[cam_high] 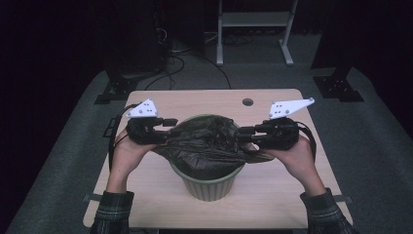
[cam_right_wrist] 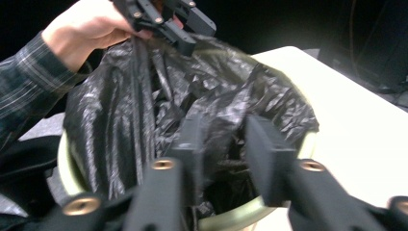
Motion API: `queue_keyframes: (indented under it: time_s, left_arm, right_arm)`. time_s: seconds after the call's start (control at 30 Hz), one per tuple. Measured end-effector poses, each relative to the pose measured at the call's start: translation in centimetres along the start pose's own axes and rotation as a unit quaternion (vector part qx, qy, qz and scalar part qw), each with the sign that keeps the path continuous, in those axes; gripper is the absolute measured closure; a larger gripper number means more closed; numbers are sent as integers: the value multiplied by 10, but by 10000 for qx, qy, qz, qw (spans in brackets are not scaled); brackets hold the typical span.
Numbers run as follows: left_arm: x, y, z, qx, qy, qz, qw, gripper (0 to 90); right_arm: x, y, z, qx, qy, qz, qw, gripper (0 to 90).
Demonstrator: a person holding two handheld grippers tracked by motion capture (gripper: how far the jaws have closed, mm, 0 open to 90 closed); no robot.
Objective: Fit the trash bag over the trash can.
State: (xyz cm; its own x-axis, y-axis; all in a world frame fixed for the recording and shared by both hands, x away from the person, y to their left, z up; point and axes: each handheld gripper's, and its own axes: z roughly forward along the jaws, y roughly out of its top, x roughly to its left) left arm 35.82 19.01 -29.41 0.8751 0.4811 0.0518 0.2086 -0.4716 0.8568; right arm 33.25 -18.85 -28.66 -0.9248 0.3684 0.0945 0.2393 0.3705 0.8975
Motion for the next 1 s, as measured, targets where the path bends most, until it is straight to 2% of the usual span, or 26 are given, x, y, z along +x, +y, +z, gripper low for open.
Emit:
queue_keyframes:
  time_s: [0.03,0.1,0.13,0.17,0.2,0.23,0.27,0.3,0.37,0.4,0.47,0.5,0.53,0.67,0.7,0.77,0.8,0.9,1.0]
  left_arm:
    - [0,0,1,41,-24,6,10000,612]
    - [-1,-1,2,163,-59,97,9998,741]
    - [-1,-1,2,163,-59,97,9998,814]
    - [-1,-1,2,189,-60,111,9997,814]
    - [-1,-1,1,174,26,96,9998,898]
    - [-1,-1,1,174,26,96,9998,899]
    - [0,-1,-2,119,67,83,9999,899]
    - [2,-1,-8,-10,201,55,9998,899]
    - [4,-2,-11,-69,251,20,9997,899]
    - [8,-3,-16,-160,372,-28,9992,898]
    - [10,-4,-18,-202,410,-71,9989,898]
    - [14,-5,-20,-223,507,-121,9984,898]
    - [16,-6,-20,-237,545,-142,9981,898]
    - [21,-10,-16,-175,636,-222,9976,898]
    - [24,-13,-12,-92,729,-282,9969,898]
    - [26,-15,-10,-58,738,-311,9968,898]
    - [29,-21,-6,-1,745,-399,9964,898]
    - [32,-26,-3,63,753,-443,9962,898]
    - [36,-38,3,259,734,-536,9955,898]
  right_arm:
    - [0,0,0,0,0,0,10000,746]
    - [2,-1,1,25,78,-90,9999,890]
    - [2,-2,1,52,47,-114,9999,900]
    - [2,-2,1,52,47,-114,9999,900]
    - [3,-2,1,67,-54,-129,9999,900]
    - [3,-2,1,67,-54,-129,9999,900]
    - [1,-2,-2,-14,-179,-123,9998,900]
    - [0,-3,-5,-53,-259,-98,9996,900]
    - [-5,-5,-9,-103,-418,-62,9991,900]
    - [-8,-7,-12,-131,-509,-27,9986,900]
    - [-11,-9,-14,-159,-571,18,9982,900]
    - [-18,-13,-16,-189,-765,68,9969,900]
    - [-23,-16,-16,-202,-829,124,9963,900]
    - [-35,-23,-15,-215,-994,260,9945,900]
    - [-42,-29,-11,-159,-1066,364,9935,900]
    - [-46,-32,-9,-109,-1151,383,9926,900]
    - [-52,-37,-4,3,-1247,462,9911,900]
    - [-57,-43,-1,122,-1331,535,9896,900]
    - [-63,-56,5,277,-1380,658,9879,900]
